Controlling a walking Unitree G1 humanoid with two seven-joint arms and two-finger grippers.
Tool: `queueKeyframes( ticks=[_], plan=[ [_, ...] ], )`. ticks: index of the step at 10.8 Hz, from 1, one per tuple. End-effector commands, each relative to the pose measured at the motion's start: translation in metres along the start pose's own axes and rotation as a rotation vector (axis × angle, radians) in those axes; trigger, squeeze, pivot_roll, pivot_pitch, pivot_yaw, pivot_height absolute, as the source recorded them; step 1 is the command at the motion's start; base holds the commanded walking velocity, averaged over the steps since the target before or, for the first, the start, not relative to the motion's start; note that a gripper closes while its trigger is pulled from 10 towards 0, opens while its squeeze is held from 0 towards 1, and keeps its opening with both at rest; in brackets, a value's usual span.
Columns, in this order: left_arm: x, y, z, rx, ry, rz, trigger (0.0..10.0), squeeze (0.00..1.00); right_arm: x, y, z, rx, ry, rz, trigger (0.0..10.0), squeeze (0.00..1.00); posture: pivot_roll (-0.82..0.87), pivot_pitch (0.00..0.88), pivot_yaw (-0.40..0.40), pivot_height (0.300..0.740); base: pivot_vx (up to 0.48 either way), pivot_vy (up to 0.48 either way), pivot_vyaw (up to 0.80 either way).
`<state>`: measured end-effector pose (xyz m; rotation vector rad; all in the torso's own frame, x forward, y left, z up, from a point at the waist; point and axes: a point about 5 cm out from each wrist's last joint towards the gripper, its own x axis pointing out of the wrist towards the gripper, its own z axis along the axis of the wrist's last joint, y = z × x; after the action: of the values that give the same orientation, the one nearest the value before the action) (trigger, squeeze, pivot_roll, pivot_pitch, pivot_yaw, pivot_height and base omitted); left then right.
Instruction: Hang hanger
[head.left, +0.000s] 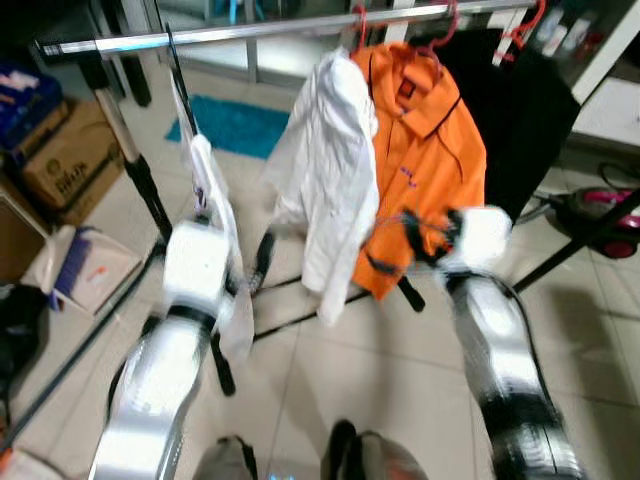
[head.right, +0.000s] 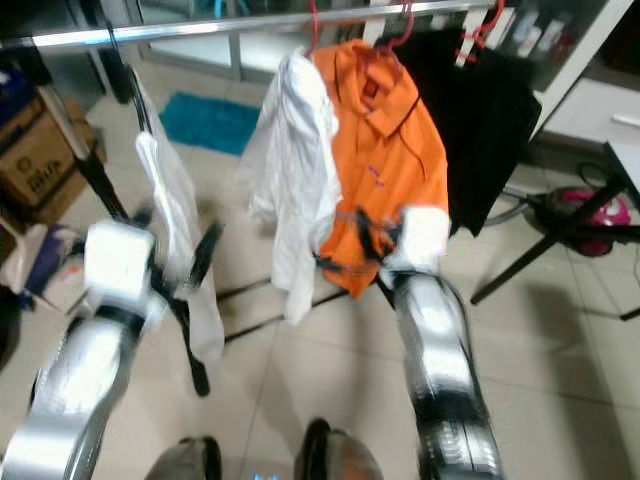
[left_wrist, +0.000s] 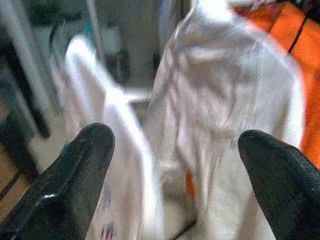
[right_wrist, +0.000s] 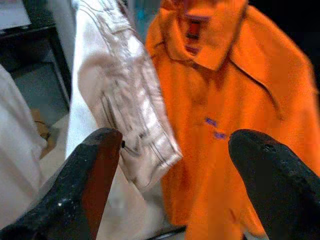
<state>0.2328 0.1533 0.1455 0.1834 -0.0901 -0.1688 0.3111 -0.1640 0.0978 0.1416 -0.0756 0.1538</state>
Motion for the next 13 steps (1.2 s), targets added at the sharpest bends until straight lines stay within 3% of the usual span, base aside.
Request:
queueKeyframes(
  ticks=[1,2,3,5,6,7,9,13],
  plan=[
    [-0.009,0.002,-0.019,0.017,0.046,0.026,10.0,0.0,-0.015,-0.01,-0.006,-0.001,0.007,-0.046,10.0,0.0,0.03,0.106,-0.068,0.74,0.0,0.0,0.0],
    [-0.015,0.004,-0.033,0.042,0.066,0.063,10.0,0.0,-0.027,-0.014,-0.021,-0.014,0.064,-0.063,10.0,0.0,0.02,0.104,-0.067,0.74,0.0,0.0,0.0],
    [-0.012,0.003,-0.034,0.001,0.069,0.081,10.0,0.0,-0.028,-0.011,-0.024,-0.014,0.078,-0.062,10.0,0.0,0.01,0.107,-0.067,0.74,0.0,0.0,0.0],
    [0.0,0.004,-0.029,-0.043,0.055,0.114,10.0,0.0,-0.021,-0.003,-0.027,0.005,0.099,-0.045,10.0,0.0,0.0,0.106,-0.063,0.74,0.0,0.0,0.0],
    [0.007,0.001,-0.041,-0.064,0.085,0.127,10.0,0.0,-0.015,0.009,-0.03,0.021,0.112,-0.01,10.0,0.0,-0.01,0.11,-0.048,0.74,0.0,-0.48,0.73],
    [0.01,0.001,-0.04,-0.055,0.083,0.119,10.0,0.0,-0.012,0.011,-0.03,0.025,0.119,-0.008,10.0,0.0,-0.01,0.113,-0.047,0.74,0.0,-0.48,0.73],
    [0.018,0.0,-0.034,-0.037,0.052,0.1,10.0,0.0,-0.004,0.01,-0.029,-0.005,0.137,0.003,10.0,0.0,0.01,0.134,-0.062,0.74,0.0,-0.474,0.27],
    [0.034,0.002,-0.033,-0.039,0.043,0.108,10.0,0.0,0.005,0.01,-0.024,-0.01,0.127,-0.001,10.0,0.0,0.0,0.132,-0.063,0.74,0.0,0.0,0.0]
  ],
)
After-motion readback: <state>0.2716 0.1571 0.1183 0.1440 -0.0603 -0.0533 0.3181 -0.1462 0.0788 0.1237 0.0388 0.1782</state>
